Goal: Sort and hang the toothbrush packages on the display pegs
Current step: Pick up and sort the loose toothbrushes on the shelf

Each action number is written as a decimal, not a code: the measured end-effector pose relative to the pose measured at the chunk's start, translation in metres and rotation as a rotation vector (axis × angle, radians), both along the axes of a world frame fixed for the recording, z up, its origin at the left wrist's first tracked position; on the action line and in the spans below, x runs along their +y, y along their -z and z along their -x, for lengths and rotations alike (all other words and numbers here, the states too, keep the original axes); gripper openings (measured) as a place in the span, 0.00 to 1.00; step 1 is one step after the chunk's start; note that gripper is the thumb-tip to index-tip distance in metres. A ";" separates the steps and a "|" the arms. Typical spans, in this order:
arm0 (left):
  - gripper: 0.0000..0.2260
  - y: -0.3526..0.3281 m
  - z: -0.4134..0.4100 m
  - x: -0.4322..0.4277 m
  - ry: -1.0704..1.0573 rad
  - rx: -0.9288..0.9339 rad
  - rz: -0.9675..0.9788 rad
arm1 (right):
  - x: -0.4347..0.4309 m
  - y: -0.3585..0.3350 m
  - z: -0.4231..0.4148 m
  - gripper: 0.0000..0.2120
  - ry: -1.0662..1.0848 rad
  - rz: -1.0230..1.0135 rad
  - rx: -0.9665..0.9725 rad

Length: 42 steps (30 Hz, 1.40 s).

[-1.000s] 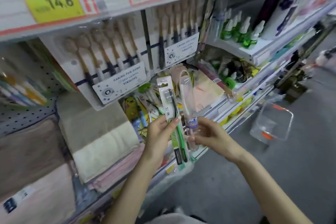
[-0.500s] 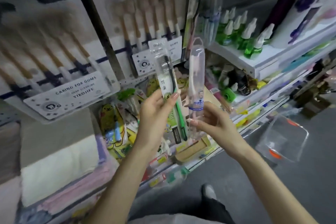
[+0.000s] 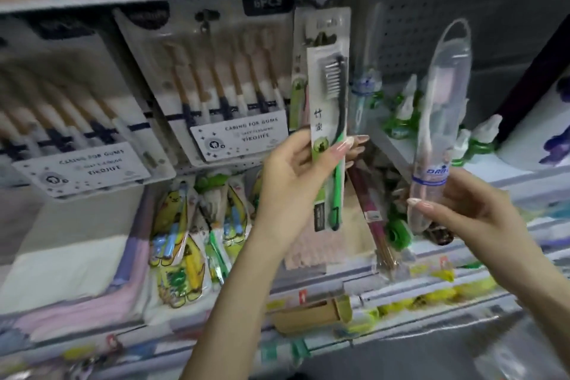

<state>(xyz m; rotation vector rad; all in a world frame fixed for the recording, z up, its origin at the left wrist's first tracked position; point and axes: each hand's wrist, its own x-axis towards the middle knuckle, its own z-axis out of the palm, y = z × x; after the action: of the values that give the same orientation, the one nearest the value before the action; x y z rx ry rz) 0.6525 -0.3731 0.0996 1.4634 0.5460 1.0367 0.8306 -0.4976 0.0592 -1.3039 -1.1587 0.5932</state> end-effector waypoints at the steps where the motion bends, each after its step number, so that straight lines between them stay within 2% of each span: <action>1: 0.03 -0.002 -0.002 0.000 -0.006 0.003 -0.039 | 0.003 -0.001 -0.002 0.22 -0.001 -0.010 -0.003; 3: 0.03 -0.005 -0.005 0.002 -0.012 0.001 -0.087 | 0.011 0.000 -0.007 0.21 -0.015 -0.031 0.001; 8: 0.04 -0.014 -0.016 0.015 -0.063 -0.012 -0.068 | 0.026 -0.006 -0.015 0.13 -0.024 -0.043 -0.024; 11: 0.07 -0.012 -0.024 0.020 -0.097 -0.008 -0.023 | 0.029 -0.012 -0.023 0.14 -0.035 -0.028 -0.054; 13: 0.05 -0.012 -0.027 0.021 -0.095 0.005 -0.014 | 0.029 -0.016 -0.029 0.16 -0.041 -0.026 -0.073; 17: 0.09 -0.015 -0.030 0.023 -0.086 -0.021 0.008 | 0.028 -0.021 -0.035 0.13 0.000 -0.053 -0.036; 21: 0.08 -0.016 -0.035 0.027 -0.085 -0.097 0.084 | 0.028 -0.018 -0.039 0.13 0.029 -0.063 -0.024; 26: 0.09 -0.008 -0.042 0.050 -0.107 -0.063 0.082 | 0.030 -0.024 -0.047 0.12 0.038 -0.066 -0.028; 29: 0.05 -0.004 -0.046 0.065 -0.104 -0.085 0.133 | 0.036 -0.032 -0.052 0.13 0.062 -0.078 -0.029; 37: 0.08 0.000 -0.059 0.086 -0.105 -0.056 0.087 | 0.056 -0.025 -0.055 0.21 0.002 -0.052 -0.100; 42: 0.07 -0.005 -0.068 0.095 -0.133 -0.045 0.108 | 0.058 -0.019 -0.053 0.18 0.008 -0.082 -0.096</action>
<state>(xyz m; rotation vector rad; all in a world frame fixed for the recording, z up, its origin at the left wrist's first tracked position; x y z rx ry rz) 0.7206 -0.2784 0.1042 1.3200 0.6635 1.1244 0.8833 -0.4395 0.0783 -1.2777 -1.2438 0.4767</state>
